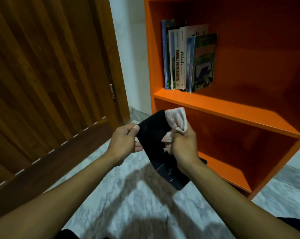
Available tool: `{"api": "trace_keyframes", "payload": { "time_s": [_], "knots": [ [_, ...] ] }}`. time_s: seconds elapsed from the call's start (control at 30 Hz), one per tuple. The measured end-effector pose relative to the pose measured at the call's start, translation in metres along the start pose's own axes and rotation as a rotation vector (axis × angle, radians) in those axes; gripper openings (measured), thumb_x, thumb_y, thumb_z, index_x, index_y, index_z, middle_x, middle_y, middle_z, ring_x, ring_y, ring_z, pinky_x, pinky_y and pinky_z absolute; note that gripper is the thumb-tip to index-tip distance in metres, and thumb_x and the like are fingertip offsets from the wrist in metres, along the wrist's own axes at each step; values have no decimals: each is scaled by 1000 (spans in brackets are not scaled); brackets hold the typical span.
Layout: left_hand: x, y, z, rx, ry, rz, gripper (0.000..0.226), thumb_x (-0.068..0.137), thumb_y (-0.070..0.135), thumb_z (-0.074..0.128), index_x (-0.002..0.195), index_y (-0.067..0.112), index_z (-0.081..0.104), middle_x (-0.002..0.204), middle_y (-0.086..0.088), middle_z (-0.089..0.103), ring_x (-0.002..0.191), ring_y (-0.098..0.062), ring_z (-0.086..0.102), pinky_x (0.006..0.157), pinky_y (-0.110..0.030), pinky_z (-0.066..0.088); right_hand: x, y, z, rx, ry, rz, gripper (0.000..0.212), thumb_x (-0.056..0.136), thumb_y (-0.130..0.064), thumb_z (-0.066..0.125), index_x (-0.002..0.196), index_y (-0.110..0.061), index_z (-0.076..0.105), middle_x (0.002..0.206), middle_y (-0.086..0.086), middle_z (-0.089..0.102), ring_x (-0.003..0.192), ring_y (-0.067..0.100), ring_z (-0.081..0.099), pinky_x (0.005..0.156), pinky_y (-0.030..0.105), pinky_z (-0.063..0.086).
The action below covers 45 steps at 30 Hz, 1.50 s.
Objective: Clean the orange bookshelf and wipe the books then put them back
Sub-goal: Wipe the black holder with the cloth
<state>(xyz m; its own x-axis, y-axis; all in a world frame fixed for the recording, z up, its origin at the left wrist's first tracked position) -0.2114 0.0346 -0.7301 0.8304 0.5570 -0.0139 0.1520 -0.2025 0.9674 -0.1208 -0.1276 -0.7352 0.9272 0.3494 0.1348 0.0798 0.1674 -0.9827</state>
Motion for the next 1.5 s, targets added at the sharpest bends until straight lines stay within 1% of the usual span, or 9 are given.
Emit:
{"api": "trace_keyframes", "payload": {
  "time_s": [0.1, 0.27, 0.43, 0.57, 0.77, 0.9, 1.1, 1.4, 1.5],
  "knots": [
    [-7, 8, 26, -17, -43, 38, 31, 107, 20, 39, 109, 14, 69, 102, -11, 74, 78, -24, 75, 79, -39, 62, 3, 5, 16, -138, -42, -97, 62, 93, -10, 46, 148, -40, 39, 159, -10, 29, 146, 16, 31, 114, 37, 38],
    [-2, 19, 17, 6, 65, 139, 34, 106, 18, 42, 91, -3, 63, 76, -18, 62, 64, -15, 59, 60, -28, 48, -39, 19, 49, -332, -258, -227, 96, 85, 23, 42, 135, -57, 28, 156, -32, 8, 146, -9, -7, 111, 4, 7],
    [9, 11, -10, 170, 133, 183, 33, 106, 25, 41, 95, 13, 69, 86, -9, 70, 83, -20, 65, 71, -36, 49, -62, 47, 66, -352, -493, -145, 81, 90, 11, 52, 144, -47, 36, 157, -14, 33, 147, 4, 24, 121, 27, 25],
    [10, 4, -24, 226, 168, 177, 29, 106, 22, 42, 99, 18, 70, 90, -4, 71, 90, -20, 67, 67, -30, 53, -60, 42, 60, -97, -400, 74, 32, 95, 8, 44, 117, -7, 62, 112, 18, 67, 101, 22, 67, 87, 34, 55],
    [6, 2, -31, 109, 157, 133, 25, 106, 20, 41, 102, 18, 66, 86, -3, 66, 86, -22, 67, 72, -31, 63, -14, 16, -4, 123, 95, 132, 34, 99, 2, 40, 93, -19, 65, 90, 5, 70, 84, 21, 65, 75, 33, 51],
    [1, 16, -15, 181, 140, 258, 22, 105, 17, 46, 107, 15, 67, 92, -4, 68, 89, -22, 68, 67, -25, 61, 2, 28, -24, 180, 260, 162, 60, 93, 14, 34, 128, -30, 57, 119, -8, 65, 99, 9, 58, 85, 27, 47],
    [-7, 33, 14, 259, 197, 427, 23, 104, 20, 47, 103, 18, 70, 88, 0, 70, 87, -17, 68, 73, -50, 60, -27, 75, 12, 27, 181, 280, 29, 95, 9, 43, 109, -13, 56, 89, 9, 66, 76, 23, 64, 66, 31, 53],
    [5, 32, -4, 267, 308, 413, 21, 104, 21, 47, 106, 19, 68, 88, 1, 68, 85, -17, 66, 72, -44, 62, -77, 104, 64, -9, -146, 563, 25, 98, -6, 44, 110, -13, 65, 107, 14, 72, 98, 26, 69, 95, 49, 54],
    [3, 26, -11, 386, 282, 427, 22, 104, 19, 47, 107, 17, 69, 90, 0, 70, 85, -13, 65, 66, -26, 58, -66, 93, 49, -107, -204, 508, 20, 92, -11, 48, 94, -8, 68, 85, 12, 74, 78, 23, 71, 73, 31, 57]
  ]
}}
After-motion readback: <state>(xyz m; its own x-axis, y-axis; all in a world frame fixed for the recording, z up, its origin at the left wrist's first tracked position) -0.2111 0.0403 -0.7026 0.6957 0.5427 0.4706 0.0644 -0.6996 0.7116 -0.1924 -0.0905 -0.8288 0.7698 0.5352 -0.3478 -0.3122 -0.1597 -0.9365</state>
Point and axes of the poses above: each hand's wrist, its own x-axis towards the middle knuckle, its own z-axis out of the palm, y = z × x, the point moved 9 cm from there along x, towards the middle knuckle
